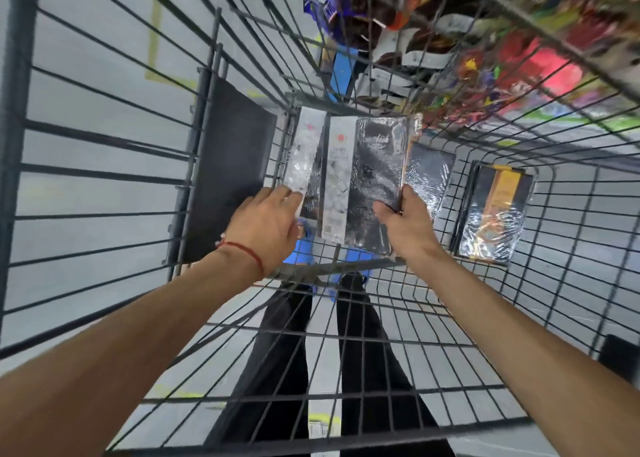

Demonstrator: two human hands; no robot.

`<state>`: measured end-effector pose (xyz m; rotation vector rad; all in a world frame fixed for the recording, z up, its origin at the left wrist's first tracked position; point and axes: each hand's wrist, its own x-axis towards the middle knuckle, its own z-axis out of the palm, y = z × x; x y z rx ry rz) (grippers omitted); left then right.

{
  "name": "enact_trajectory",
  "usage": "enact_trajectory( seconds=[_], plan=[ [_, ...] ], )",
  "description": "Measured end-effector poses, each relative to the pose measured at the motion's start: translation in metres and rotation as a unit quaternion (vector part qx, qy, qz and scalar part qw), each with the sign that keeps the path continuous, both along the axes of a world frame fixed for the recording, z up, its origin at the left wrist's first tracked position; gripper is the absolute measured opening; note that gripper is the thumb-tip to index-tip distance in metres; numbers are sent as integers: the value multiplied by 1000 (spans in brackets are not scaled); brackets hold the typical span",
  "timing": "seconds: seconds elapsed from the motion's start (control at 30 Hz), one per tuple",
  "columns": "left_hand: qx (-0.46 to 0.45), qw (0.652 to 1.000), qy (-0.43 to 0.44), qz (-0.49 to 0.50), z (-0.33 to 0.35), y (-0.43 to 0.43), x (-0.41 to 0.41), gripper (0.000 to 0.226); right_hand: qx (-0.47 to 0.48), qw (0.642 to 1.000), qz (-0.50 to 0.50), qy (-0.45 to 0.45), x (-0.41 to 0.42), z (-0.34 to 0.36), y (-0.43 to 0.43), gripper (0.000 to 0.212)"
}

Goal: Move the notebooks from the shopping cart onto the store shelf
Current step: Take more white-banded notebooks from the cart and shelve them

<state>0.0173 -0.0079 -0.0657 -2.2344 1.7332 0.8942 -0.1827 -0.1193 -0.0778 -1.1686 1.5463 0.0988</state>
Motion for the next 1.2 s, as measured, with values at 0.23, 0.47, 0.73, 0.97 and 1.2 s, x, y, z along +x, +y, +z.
enact_trajectory(
  seconds=[0.23, 0.47, 0.73, 0.97, 1.2],
  plan=[
    [92, 965, 107, 222, -58, -37, -15, 68, 28, 998, -53, 18, -45, 14, -14, 24],
    [94, 925, 81, 358, -93, -62, -33, 90, 48, 996, -75, 16, -57, -8, -24, 54],
    [61, 848, 102, 516, -94, -77, -29, 62, 53, 996, -69, 26, -56, -8, -26, 47],
    [45, 816, 130, 562, -85, -80, -29, 61, 50, 996, -65, 22, -57, -12, -27, 39],
    [45, 837, 135, 529, -83, -78, -23, 52, 57, 996, -64, 15, -59, -11, -29, 67]
  ],
)
